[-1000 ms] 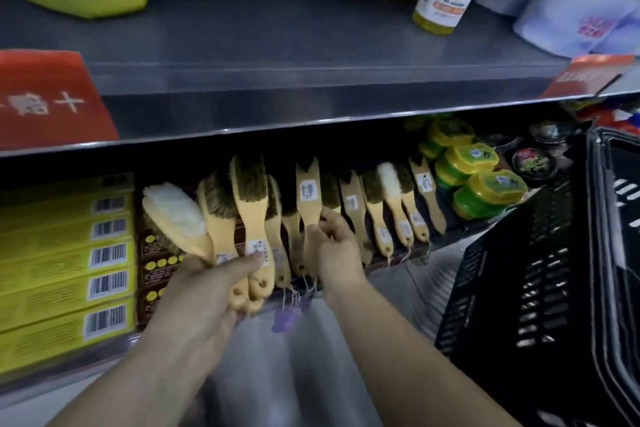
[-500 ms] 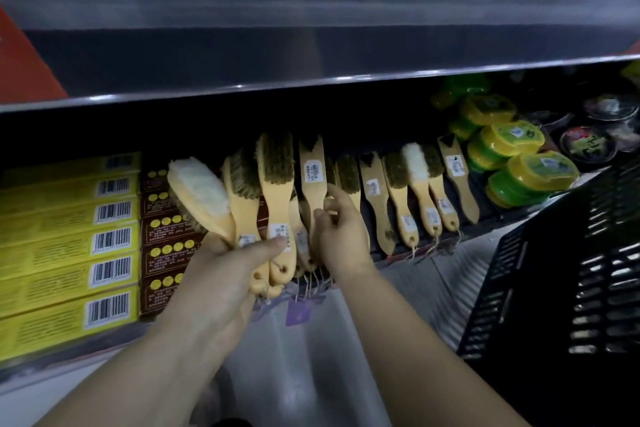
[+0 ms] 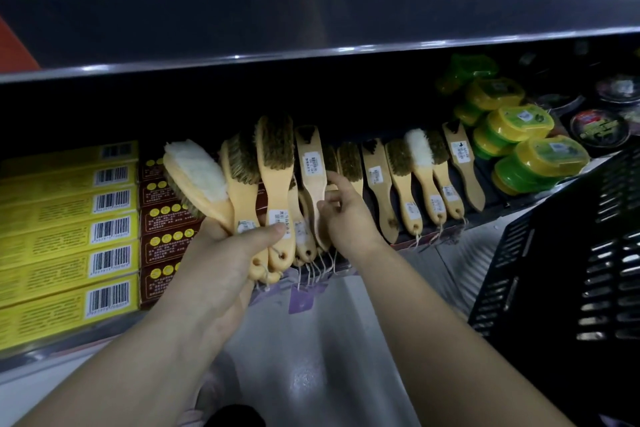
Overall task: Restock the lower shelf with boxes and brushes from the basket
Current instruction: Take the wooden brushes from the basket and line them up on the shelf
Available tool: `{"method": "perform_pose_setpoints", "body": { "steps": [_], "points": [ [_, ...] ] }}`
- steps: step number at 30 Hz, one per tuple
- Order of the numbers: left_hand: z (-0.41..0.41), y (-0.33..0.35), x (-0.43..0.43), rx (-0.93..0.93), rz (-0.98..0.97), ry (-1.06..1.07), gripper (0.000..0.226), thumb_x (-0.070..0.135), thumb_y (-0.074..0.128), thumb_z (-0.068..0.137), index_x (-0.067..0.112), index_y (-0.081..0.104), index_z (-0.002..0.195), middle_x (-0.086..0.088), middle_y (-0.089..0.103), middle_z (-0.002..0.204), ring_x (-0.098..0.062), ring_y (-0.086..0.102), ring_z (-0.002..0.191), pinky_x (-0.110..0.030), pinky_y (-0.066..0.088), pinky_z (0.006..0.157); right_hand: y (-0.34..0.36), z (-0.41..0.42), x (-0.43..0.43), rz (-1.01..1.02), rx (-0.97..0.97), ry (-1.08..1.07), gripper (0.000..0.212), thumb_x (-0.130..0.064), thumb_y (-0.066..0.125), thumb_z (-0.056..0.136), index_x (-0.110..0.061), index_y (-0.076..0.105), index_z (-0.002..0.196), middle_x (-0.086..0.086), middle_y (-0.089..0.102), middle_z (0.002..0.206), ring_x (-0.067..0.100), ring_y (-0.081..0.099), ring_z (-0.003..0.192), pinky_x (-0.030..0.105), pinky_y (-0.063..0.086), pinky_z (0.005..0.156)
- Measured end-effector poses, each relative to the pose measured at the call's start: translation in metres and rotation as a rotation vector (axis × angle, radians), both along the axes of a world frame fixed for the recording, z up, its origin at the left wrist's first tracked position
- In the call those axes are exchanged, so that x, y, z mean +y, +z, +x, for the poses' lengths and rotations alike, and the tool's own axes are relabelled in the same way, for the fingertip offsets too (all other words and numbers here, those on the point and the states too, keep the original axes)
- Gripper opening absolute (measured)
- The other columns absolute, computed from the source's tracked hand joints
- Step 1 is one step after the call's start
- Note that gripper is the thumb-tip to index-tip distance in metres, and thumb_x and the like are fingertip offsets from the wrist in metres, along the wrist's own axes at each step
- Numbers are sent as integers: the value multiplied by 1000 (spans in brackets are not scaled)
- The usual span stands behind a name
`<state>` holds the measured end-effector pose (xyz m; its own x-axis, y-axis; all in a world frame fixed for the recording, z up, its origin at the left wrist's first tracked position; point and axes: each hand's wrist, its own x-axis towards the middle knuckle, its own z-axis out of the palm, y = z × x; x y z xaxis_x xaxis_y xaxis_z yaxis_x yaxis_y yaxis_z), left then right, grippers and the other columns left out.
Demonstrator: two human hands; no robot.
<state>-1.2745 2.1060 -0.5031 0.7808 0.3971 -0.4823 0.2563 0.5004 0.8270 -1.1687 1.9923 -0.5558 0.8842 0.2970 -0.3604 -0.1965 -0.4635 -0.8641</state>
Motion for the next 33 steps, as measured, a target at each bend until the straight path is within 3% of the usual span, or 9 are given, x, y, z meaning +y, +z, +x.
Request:
{"method": "perform_pose_setpoints", "body": {
  "steps": [4, 8, 10, 13, 16, 21, 28, 31, 33],
  "points": [
    [1, -4, -1, -8, -1, 4, 27, -6, 66, 76, 14, 61, 95, -5, 73, 78, -22, 65, 70, -35, 48, 62, -2, -7, 6, 10, -23, -41, 43, -2, 40, 96, -19, 41, 136, -21, 58, 73, -6, 54, 71, 2, 40, 61],
    [12, -10, -13, -27, 1, -2, 34, -3, 68, 76, 9, 57, 105, -9, 73, 88, -24, 68, 77, -37, 53, 64, -1, -6, 13, -64, -87, -56, 48, -9, 46, 92, -21, 40, 138, -3, 58, 96, 17, 57, 94, 27, 45, 81],
    [22, -16, -20, -27, 52, 4, 37, -1, 70, 76, 8, 55, 108, -13, 71, 93, -23, 69, 79, -38, 56, 68, 5, -6, 12, 88, 41, -106, 47, -15, 50, 84, -18, 46, 131, -5, 58, 90, 21, 57, 95, 37, 47, 91],
    [33, -25, -30, -26, 137, -10, 39, 4, 72, 76, 6, 52, 110, -14, 68, 85, -18, 66, 63, -31, 51, 51, 8, -6, 3, 137, 59, -88, 40, -14, 51, 83, -16, 51, 123, -7, 59, 88, 18, 59, 89, 38, 50, 89],
    [37, -35, -33, -6, 163, -20, 41, 6, 72, 77, 0, 51, 111, -14, 61, 76, -15, 58, 53, -22, 43, 43, 7, -4, -9, 74, 11, -57, 34, -8, 40, 96, -14, 53, 128, -3, 65, 110, 13, 61, 102, 33, 50, 93],
    [39, -41, -38, 26, 229, 8, 39, 9, 75, 74, 12, 51, 104, -6, 67, 91, -16, 69, 77, -27, 53, 60, 9, -5, -23, 184, 115, -142, 38, -41, 38, 97, -21, 62, 118, 0, 64, 121, 16, 56, 116, 42, 41, 104],
    [40, -42, -41, 3, 277, -26, 35, 13, 72, 78, 19, 51, 105, -3, 67, 98, -16, 68, 89, -35, 57, 76, 10, 1, -25, 348, 71, -297, 23, -15, 59, 91, -9, 59, 113, 16, 64, 105, 25, 61, 91, 45, 51, 88],
    [36, -42, -40, -24, 270, -25, 35, 9, 70, 79, 14, 52, 109, -4, 67, 100, -14, 66, 92, -33, 54, 83, 7, 11, -33, 217, -32, -321, 13, -19, 57, 92, -15, 60, 104, 5, 63, 87, 15, 57, 68, 28, 47, 62],
    [34, -42, -40, -36, 243, -29, 34, 11, 68, 81, 14, 51, 110, -3, 67, 100, -12, 66, 91, -32, 54, 82, 3, 10, -30, 52, -94, -206, 5, -19, 56, 92, -24, 59, 92, -6, 62, 79, 10, 60, 70, 25, 49, 66]
  ]
}}
